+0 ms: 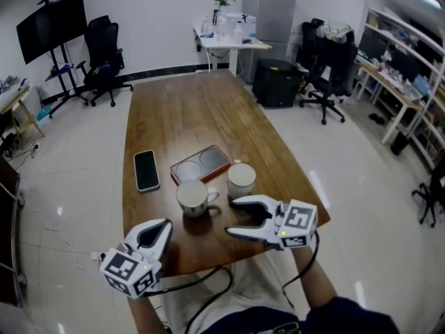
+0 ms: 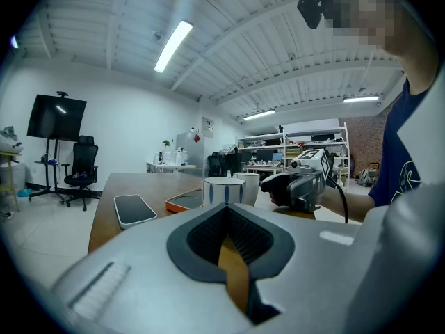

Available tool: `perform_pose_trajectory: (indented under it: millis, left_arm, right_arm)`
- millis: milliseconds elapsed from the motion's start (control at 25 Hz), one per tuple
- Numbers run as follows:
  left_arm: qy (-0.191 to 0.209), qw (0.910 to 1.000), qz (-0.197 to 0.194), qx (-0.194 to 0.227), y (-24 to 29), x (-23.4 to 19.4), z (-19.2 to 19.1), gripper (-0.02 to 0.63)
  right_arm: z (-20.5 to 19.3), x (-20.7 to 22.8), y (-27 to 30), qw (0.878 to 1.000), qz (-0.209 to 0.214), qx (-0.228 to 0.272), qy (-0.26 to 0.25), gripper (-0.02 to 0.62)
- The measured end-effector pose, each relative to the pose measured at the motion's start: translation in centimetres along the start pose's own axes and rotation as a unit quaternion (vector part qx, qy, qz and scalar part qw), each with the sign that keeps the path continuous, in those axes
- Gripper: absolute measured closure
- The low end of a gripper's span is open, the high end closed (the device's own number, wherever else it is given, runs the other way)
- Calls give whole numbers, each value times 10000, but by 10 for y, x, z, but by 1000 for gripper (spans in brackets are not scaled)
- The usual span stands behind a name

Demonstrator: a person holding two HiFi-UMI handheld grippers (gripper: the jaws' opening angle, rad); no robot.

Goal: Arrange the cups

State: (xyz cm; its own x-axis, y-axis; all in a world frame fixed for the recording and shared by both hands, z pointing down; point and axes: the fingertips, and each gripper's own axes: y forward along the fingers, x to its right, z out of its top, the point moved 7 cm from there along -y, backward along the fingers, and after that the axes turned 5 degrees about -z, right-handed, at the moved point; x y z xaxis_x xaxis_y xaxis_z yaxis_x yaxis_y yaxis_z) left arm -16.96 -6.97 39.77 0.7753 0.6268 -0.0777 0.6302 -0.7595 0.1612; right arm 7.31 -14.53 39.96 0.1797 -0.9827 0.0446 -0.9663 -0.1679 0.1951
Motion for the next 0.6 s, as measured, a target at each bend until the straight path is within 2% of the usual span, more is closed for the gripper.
perform_pose_trajectory:
  millis: [120,280,400,600]
  left_arm:
    - [-1,10000,8,-1,0,0,0,603]
    - [28,10000,-6,-18,0,1,3,603]
    - [6,10000,8,-5,-1,1,3,603]
    - [6,10000,3,-6,0,1,3,603]
  right_arm:
    - [4,-6,13,10000,-54,81,3,294]
    - [6,-11,26,9997,-248,-17,54,275]
    - [8,-14,39,9990,-433,13,111,202]
    - [7,-15,58,9965,-748,-283,226,192]
